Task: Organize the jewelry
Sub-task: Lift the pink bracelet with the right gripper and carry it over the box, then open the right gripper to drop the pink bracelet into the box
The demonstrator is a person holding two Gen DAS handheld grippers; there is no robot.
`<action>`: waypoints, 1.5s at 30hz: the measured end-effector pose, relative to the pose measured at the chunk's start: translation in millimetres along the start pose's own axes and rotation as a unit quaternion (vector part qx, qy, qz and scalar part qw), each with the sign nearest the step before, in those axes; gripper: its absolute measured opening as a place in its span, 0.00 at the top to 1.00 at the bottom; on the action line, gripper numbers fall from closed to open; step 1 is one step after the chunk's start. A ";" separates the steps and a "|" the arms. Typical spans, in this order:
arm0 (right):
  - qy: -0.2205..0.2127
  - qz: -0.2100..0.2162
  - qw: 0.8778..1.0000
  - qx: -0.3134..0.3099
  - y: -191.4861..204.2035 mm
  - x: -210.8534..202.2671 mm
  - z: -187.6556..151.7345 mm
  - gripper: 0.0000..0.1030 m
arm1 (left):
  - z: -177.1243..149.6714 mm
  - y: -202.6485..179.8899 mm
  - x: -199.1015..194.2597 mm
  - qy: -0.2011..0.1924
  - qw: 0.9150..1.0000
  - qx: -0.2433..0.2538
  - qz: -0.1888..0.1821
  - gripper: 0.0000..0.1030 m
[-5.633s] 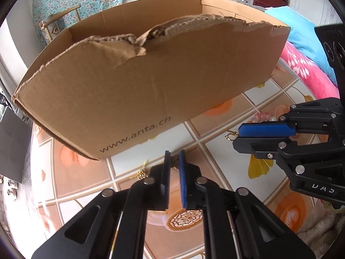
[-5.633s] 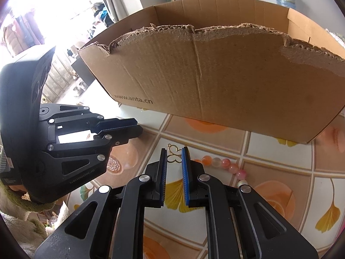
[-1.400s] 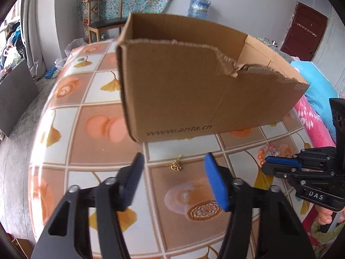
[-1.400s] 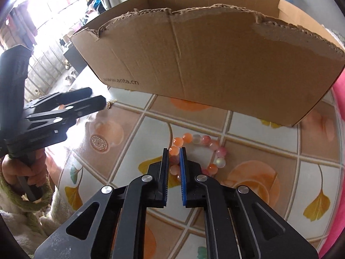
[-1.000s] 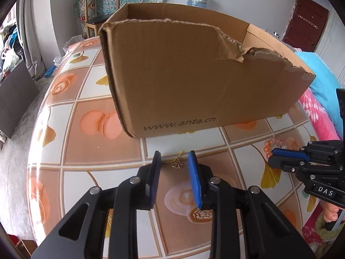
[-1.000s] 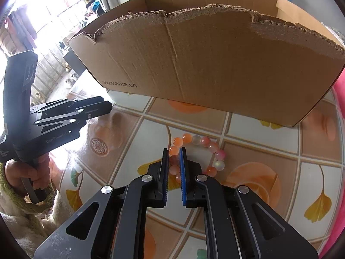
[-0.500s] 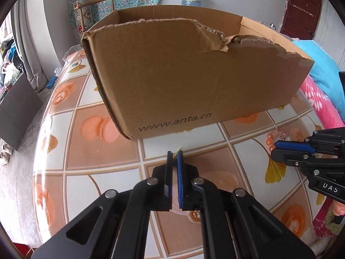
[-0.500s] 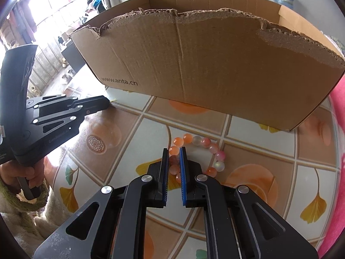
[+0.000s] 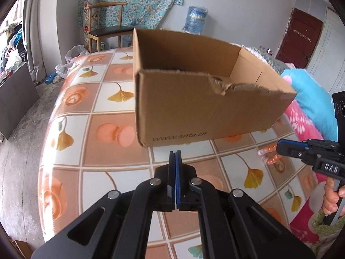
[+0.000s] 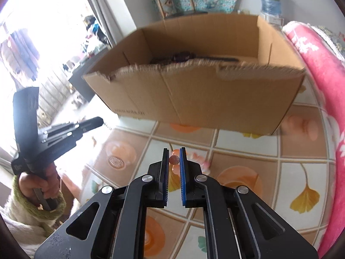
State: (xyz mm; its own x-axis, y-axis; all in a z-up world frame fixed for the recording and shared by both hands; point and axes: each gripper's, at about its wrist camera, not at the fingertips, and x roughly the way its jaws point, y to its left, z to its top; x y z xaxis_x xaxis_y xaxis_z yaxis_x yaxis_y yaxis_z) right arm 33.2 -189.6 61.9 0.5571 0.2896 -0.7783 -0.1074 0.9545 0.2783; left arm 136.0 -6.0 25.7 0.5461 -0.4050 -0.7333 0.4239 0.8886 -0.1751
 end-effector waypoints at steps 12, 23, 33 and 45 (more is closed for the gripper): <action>-0.091 0.066 0.994 0.003 8.8 -74.5 34.5 0.93 | 45.0 -30.1 -89.3 -0.108 0.993 0.041 -0.041 1.00; -0.149 0.062 0.987 -0.024 -9.4 -76.7 108.5 0.93 | 131.5 -25.5 -42.6 -0.082 0.992 0.052 -0.082 1.00; -0.071 0.055 0.996 -0.003 -50.9 -12.8 128.7 0.93 | 143.7 -8.0 55.6 0.055 0.997 0.033 -0.048 0.96; 0.037 0.049 0.998 0.013 -66.1 28.5 142.2 0.92 | 133.8 1.7 42.5 0.036 0.999 0.015 -0.030 0.65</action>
State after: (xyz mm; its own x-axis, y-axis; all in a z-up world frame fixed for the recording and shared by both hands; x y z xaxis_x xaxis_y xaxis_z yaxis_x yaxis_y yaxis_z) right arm 173.3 -254.5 101.3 0.4830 0.3862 -0.7859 -0.1363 0.9197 0.3682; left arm 256.6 -50.5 82.2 0.4652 -0.4405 -0.7679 0.4764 0.8557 -0.2022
